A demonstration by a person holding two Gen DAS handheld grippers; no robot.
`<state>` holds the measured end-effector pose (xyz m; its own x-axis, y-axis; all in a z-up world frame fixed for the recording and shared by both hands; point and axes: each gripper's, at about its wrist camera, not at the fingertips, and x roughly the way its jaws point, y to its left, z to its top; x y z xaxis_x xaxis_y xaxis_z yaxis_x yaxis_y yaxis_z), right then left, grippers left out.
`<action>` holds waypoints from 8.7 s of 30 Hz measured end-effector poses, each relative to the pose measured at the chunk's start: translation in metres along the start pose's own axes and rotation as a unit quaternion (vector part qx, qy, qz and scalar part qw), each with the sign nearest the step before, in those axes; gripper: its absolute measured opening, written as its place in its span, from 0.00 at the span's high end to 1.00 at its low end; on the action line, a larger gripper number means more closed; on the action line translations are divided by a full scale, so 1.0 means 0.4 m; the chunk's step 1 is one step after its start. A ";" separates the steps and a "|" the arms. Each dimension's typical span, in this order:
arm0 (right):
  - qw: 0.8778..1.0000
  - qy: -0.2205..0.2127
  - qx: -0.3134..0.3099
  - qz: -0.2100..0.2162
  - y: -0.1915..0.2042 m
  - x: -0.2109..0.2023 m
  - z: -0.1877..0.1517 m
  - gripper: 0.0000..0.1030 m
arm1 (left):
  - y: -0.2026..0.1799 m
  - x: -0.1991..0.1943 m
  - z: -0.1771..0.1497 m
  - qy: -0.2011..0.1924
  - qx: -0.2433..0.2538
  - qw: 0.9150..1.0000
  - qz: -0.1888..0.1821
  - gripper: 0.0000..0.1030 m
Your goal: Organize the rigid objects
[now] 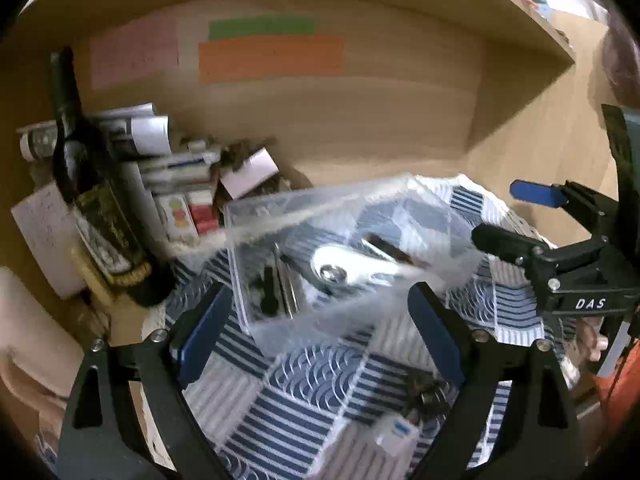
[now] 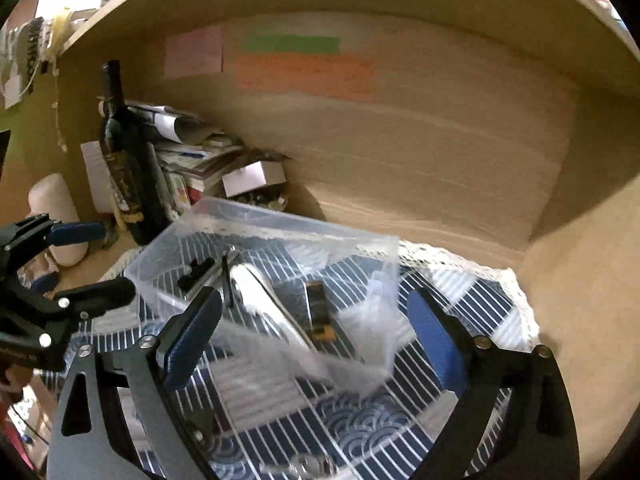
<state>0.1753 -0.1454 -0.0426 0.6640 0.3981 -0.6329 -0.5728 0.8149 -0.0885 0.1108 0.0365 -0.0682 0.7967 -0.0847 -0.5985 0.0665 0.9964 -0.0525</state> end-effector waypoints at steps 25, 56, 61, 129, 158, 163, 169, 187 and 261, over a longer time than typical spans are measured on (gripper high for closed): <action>0.987 0.158 0.001 0.012 0.019 0.069 -0.285 0.09 | -0.089 0.098 -0.220 0.111 -0.005 0.993 -0.045 0.11; 0.997 0.068 0.035 0.000 -0.006 -0.020 -0.227 0.43 | -0.026 0.032 -0.158 0.054 -0.037 0.998 -0.017 0.57; 0.999 0.038 0.035 -0.003 -0.012 -0.040 -0.185 0.43 | -0.002 -0.001 -0.092 0.015 -0.048 0.999 -0.008 0.57; 0.999 0.036 0.024 0.032 0.015 0.065 0.004 0.28 | 0.005 0.037 0.011 -0.019 0.020 0.997 0.067 0.02; 0.978 0.160 0.060 0.118 0.141 0.108 -0.219 0.70 | -0.025 0.068 -0.239 0.107 -0.015 0.994 -0.014 0.02; 0.983 0.137 0.080 0.097 0.096 0.061 -0.219 0.70 | -0.082 0.087 -0.232 0.116 0.003 0.992 -0.042 0.03; 0.986 0.114 0.101 0.067 0.020 0.005 -0.228 0.70 | -0.178 0.128 -0.233 0.149 0.035 0.985 -0.077 0.24; 0.990 0.072 0.105 0.054 -0.029 -0.066 -0.218 0.69 | -0.158 0.066 -0.149 0.067 0.013 0.997 -0.046 0.57; 0.991 -0.121 0.053 0.036 0.031 -0.257 -0.028 0.19 | -0.080 -0.211 0.034 -0.105 -0.020 0.994 0.002 0.11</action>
<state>0.0945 -0.1811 0.0129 0.7262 0.5363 -0.4301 -0.5784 0.8148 0.0394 0.0498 0.0119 -0.0051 0.9050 -0.0750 -0.4188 0.0434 0.9955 -0.0845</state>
